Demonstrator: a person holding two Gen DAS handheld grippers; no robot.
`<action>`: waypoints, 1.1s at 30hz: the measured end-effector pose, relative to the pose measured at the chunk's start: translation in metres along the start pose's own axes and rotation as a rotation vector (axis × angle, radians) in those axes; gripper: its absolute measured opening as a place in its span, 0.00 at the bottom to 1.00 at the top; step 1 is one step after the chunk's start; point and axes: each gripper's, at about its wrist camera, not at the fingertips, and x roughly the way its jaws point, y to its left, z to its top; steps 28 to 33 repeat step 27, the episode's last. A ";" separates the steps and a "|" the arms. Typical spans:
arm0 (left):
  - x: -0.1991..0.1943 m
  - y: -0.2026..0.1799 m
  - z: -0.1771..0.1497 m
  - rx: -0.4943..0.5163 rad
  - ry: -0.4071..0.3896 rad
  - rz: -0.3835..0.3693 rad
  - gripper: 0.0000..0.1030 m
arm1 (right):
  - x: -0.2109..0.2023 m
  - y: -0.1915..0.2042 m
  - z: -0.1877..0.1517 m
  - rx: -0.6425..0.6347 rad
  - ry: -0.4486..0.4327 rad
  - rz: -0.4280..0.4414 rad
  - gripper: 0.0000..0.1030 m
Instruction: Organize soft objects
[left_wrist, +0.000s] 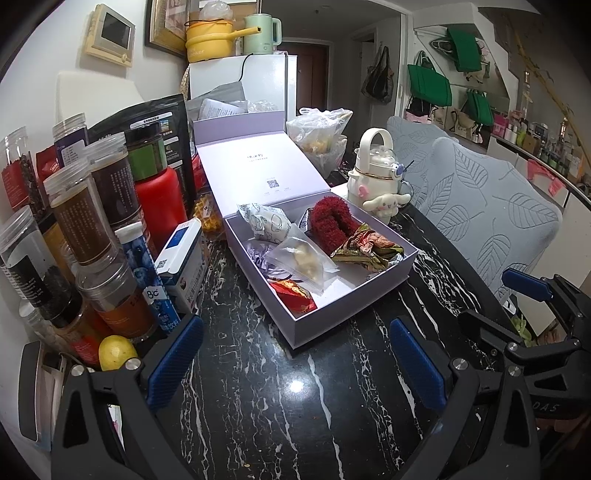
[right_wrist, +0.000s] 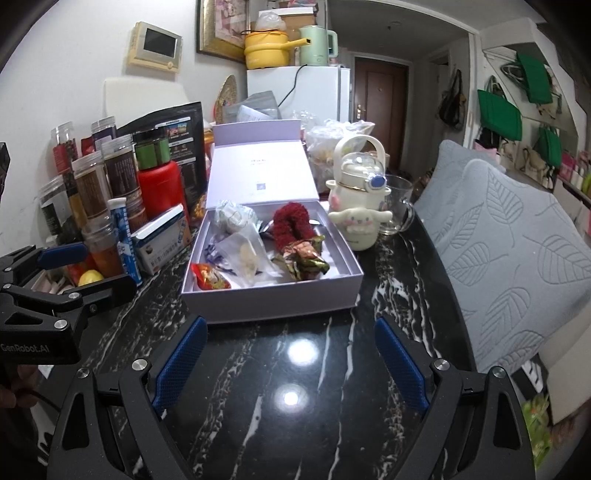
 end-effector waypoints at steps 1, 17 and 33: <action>0.000 0.000 0.000 0.001 0.001 0.000 0.99 | 0.000 0.000 0.000 0.000 0.001 0.000 0.90; 0.002 0.004 0.000 -0.008 0.005 0.004 0.99 | 0.006 0.003 -0.002 -0.005 0.017 0.004 0.90; 0.006 0.007 -0.002 -0.006 0.009 0.034 0.99 | 0.007 0.003 -0.003 -0.007 0.023 0.004 0.90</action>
